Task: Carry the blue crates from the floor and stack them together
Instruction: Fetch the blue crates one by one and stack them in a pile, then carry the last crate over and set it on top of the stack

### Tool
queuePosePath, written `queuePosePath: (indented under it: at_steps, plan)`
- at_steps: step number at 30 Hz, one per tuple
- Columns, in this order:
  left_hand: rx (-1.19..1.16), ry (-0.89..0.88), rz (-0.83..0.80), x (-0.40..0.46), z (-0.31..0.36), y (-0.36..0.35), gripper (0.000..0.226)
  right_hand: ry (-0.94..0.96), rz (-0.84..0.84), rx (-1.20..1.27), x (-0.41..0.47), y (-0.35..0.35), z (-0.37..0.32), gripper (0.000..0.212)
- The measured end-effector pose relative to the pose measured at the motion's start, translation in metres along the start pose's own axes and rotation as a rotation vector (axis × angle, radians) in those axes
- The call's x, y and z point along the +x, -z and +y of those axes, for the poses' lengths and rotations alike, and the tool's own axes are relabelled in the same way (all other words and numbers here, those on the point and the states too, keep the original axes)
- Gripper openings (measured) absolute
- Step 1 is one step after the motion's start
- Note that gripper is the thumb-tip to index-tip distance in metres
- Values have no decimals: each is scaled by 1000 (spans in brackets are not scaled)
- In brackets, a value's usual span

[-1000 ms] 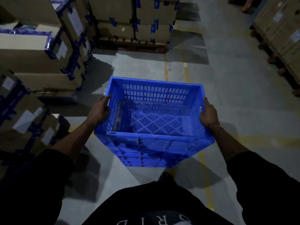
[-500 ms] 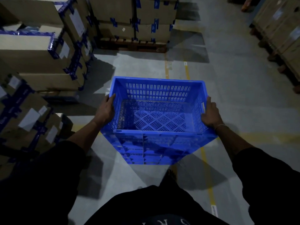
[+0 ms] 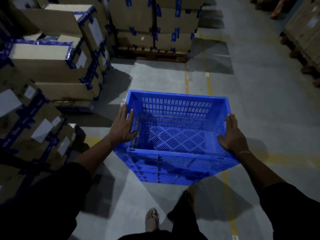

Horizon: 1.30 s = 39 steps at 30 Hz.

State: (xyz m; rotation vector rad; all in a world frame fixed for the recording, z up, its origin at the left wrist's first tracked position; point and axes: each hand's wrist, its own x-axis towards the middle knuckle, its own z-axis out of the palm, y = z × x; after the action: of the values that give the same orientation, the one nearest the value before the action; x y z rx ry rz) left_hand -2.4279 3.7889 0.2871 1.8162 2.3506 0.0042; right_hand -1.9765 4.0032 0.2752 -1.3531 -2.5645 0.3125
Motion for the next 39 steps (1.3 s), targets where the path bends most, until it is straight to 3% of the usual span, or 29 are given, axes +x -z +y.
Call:
queuePosePath:
  at_steps: [5, 13, 17, 19, 27, 39]
  plan:
    - [-54, -51, 23, 9, -7, -7, 109, -5, 36, -42, 4, -5, 0, 98]
    - [-83, 35, -101, 0, 3, 11, 133, -100, -158, -6, 4, 9, -6, 110]
    - [-234, 62, -121, -17, 13, 21, 147, -220, -239, -6, 8, 15, -17, 112]
    - [-332, 81, -99, -29, 15, 19, 141, -245, -220, 36, 12, 18, -35, 107]
    - [-620, 225, 69, -86, 27, 16, 105, -36, -224, 249, 43, 12, -117, 101]
    - [-768, 596, 399, -188, 75, -14, 113, 392, -402, 466, 66, 18, -186, 98]
